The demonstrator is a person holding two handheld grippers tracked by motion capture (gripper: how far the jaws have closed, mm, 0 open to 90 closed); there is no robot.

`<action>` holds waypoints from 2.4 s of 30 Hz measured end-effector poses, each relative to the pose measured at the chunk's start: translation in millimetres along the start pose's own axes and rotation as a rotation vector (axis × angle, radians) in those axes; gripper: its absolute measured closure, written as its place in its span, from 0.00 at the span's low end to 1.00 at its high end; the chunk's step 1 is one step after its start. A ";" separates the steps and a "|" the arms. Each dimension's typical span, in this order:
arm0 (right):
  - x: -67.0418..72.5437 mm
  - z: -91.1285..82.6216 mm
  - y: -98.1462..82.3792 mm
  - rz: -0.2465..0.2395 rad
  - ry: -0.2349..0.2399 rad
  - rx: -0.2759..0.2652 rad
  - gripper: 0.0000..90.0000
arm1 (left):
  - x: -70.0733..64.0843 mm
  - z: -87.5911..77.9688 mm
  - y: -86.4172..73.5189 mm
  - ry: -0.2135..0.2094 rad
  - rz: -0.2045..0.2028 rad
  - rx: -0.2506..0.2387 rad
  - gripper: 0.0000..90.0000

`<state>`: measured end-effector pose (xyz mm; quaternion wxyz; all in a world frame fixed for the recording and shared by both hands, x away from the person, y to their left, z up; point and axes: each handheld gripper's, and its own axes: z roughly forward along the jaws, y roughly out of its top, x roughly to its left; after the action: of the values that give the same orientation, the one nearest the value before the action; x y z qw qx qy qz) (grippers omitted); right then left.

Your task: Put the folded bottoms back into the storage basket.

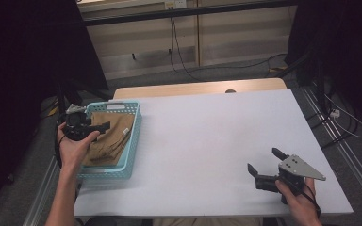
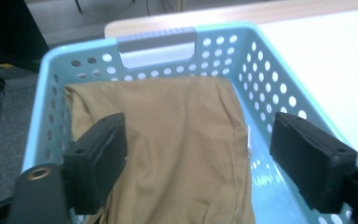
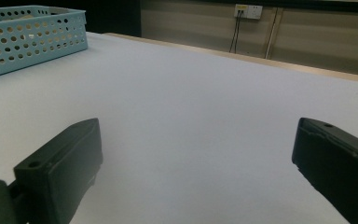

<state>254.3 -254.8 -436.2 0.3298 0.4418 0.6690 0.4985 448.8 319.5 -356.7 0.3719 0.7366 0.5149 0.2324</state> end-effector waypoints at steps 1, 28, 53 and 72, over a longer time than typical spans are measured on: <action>0.1 0.2 0.0 -0.001 0.000 -0.001 0.02 | 0.8 -1.7 -0.8 -0.005 -0.006 -0.012 0.16; -1.0 2.3 0.0 0.003 0.002 -0.007 0.02 | -24.6 -51.9 -47.6 -0.067 0.059 -0.206 0.05; 1.7 1.2 1.1 -0.002 -0.009 -0.011 0.02 | -65.5 -82.7 -73.2 -0.135 0.104 -0.244 0.05; 2.2 3.5 1.0 -0.006 -0.003 -0.005 0.02 | -83.9 -77.5 -78.4 -0.196 0.096 -0.272 0.04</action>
<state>256.7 -251.4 -436.3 0.3335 0.4398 0.6686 0.4984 316.4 280.4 -367.3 0.5052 0.7223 0.4042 0.2444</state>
